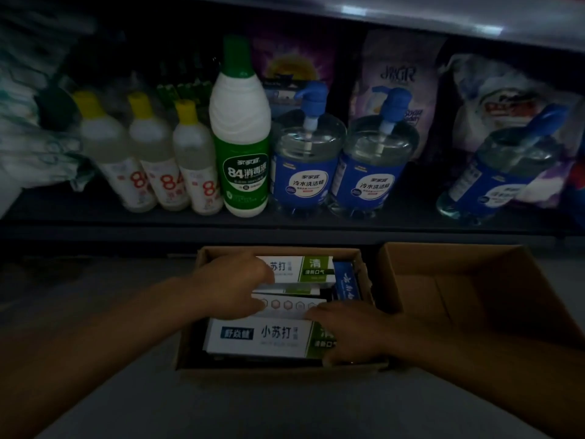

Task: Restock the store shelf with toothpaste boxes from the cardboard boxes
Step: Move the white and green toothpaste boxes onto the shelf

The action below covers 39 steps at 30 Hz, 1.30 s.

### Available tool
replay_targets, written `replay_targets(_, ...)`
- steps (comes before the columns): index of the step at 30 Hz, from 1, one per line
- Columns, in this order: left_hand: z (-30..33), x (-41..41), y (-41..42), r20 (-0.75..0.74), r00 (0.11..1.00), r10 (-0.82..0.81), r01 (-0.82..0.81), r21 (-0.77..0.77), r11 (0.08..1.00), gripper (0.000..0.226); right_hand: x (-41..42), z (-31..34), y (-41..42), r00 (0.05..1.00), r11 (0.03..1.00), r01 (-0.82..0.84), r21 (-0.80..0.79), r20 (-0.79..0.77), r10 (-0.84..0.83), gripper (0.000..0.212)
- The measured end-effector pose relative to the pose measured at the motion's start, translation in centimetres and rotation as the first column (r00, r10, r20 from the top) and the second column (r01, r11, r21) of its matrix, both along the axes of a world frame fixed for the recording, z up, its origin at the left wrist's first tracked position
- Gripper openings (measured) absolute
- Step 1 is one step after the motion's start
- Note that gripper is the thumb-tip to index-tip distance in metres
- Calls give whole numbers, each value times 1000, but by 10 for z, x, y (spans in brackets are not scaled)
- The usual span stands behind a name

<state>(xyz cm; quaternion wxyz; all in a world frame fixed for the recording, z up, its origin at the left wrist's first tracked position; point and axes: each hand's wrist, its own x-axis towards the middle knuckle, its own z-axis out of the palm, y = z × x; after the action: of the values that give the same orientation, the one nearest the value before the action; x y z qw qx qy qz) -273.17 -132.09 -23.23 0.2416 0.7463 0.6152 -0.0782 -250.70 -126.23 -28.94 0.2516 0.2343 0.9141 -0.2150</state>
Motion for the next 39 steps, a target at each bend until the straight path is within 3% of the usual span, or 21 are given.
replay_targets(4, -1, -4, 2, -14, 1000, -10, 11, 26, 1000, 41, -4, 1, 6, 999, 999, 2, -49, 40, -1, 74)
replay_targets(11, 16, -7, 10, 17, 1000, -24, 23, 55, 998, 38, -5, 16, 12, 998, 997, -53, 52, -21, 54, 72)
replay_targets(18, 79, -16, 22, 59, 998, -33, 26, 111, 994, 21, -3, 109, 27, 991, 976, -75, 206, -97, 97, 65)
replay_targets(21, 120, -22, 28, 66, 997, -28, 17, 161, 987, 15, 0, 164, 36, 978, 918, -78, 389, -147, 146, 57)
replay_targets(25, 192, -30, 37, 48, 999, -10, 0, 195, 981, 52, 6, 241, 47, 941, 794, -26, 607, -253, 224, 57)
replay_targets(33, 319, -42, 49, 333, 942, 51, -89, 102, 991, 30, 16, 360, 78, 903, 564, 122, 817, -326, 278, 69)
replay_targets(39, 362, -47, 79, 375, 917, 133, -227, 219, 949, 27, 6, 400, 105, 880, 482, 166, 860, -350, 322, 65)
